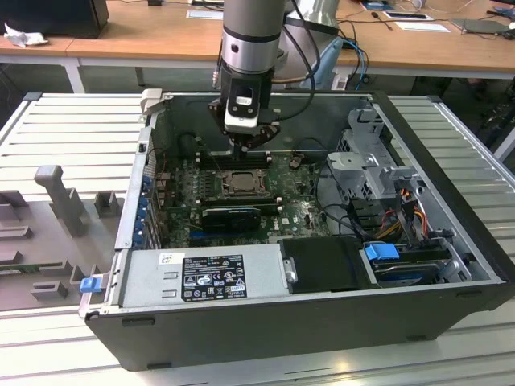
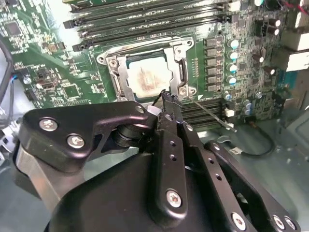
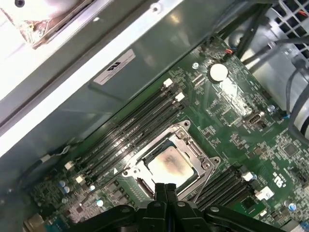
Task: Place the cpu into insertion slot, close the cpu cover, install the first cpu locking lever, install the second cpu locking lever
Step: 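Install the first cpu locking lever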
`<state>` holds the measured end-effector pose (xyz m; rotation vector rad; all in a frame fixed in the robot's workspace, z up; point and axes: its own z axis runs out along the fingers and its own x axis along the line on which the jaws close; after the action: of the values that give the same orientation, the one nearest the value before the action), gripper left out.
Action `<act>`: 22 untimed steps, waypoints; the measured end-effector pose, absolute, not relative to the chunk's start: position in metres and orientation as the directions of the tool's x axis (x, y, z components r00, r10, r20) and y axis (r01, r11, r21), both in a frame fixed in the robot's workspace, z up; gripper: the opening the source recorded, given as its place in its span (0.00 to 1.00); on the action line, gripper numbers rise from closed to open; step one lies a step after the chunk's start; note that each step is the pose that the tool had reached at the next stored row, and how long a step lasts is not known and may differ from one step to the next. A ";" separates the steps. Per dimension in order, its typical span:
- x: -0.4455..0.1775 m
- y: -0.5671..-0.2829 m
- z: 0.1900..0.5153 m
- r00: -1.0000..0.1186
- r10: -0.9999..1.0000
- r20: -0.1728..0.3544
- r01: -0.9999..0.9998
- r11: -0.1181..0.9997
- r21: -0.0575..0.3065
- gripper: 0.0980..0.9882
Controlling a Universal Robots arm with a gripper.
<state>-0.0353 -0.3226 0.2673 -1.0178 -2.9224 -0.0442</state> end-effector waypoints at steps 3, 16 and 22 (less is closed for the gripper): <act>-0.035 -0.323 0.267 -0.823 0.566 0.054 0.567 0.824 0.011 0.01; -0.035 -0.323 0.267 -0.946 0.325 0.004 0.325 0.945 0.033 0.01; -0.035 -0.323 0.267 -0.982 0.191 0.004 0.191 0.981 0.033 0.01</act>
<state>-0.0354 -0.3226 0.2671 -0.3008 -3.1261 -0.0515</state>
